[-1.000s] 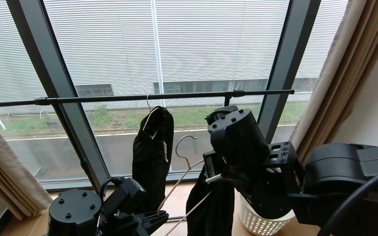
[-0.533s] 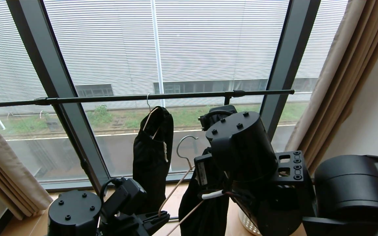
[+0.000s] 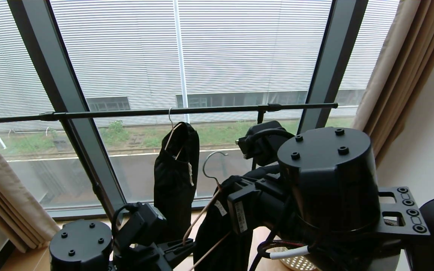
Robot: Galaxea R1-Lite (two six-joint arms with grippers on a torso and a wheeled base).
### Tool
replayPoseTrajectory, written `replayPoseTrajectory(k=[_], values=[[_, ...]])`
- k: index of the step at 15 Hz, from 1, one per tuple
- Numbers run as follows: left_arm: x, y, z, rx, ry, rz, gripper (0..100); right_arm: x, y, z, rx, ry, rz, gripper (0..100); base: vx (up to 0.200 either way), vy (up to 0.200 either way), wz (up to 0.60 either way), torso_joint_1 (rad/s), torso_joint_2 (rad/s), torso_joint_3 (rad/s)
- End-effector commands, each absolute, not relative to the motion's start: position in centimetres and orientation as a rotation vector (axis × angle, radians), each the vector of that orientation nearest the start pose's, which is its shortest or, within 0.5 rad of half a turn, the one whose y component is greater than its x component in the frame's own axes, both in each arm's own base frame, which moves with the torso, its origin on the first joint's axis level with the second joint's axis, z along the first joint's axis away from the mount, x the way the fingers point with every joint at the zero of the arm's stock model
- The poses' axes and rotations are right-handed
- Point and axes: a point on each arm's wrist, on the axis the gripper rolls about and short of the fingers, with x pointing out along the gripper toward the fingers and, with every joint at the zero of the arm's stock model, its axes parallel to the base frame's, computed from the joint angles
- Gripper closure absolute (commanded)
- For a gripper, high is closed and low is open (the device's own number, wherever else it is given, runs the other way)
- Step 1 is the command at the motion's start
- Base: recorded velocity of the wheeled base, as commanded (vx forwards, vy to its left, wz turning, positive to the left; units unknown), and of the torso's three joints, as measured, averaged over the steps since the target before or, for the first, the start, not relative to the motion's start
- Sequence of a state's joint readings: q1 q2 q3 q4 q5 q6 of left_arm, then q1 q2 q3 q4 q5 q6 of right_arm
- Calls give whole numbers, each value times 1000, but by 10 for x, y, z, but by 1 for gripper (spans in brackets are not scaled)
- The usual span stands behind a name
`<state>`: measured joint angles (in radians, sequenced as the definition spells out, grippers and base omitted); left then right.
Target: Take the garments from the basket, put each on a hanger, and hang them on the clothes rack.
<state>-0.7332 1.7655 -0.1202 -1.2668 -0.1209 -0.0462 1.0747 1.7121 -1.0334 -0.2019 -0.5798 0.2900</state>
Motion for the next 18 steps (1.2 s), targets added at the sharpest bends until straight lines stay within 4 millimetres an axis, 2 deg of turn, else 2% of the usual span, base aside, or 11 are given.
replayPoseTrajectory(k=[1, 4, 10, 11, 18], values=[[156, -144, 75, 75, 397, -834, 100, 159, 264, 203, -70, 387, 430, 100, 0, 0, 0, 0, 0, 0], [153, -142, 78, 61, 350, -843, 100, 172, 257, 205, -52, 383, 387, 100, 0, 0, 0, 0, 0, 0], [151, -142, 79, 57, 328, -849, 100, 173, 256, 204, -52, 384, 381, 100, 0, 0, 0, 0, 0, 0], [151, -142, 80, 53, 320, -848, 100, 173, 256, 204, -53, 385, 380, 0, 0, 0, 0, 0, 0, 0], [151, -142, 81, 53, 316, -848, 100, 177, 253, 205, -49, 382, 365, 0, 0, 0, 0, 0, 0, 0]])
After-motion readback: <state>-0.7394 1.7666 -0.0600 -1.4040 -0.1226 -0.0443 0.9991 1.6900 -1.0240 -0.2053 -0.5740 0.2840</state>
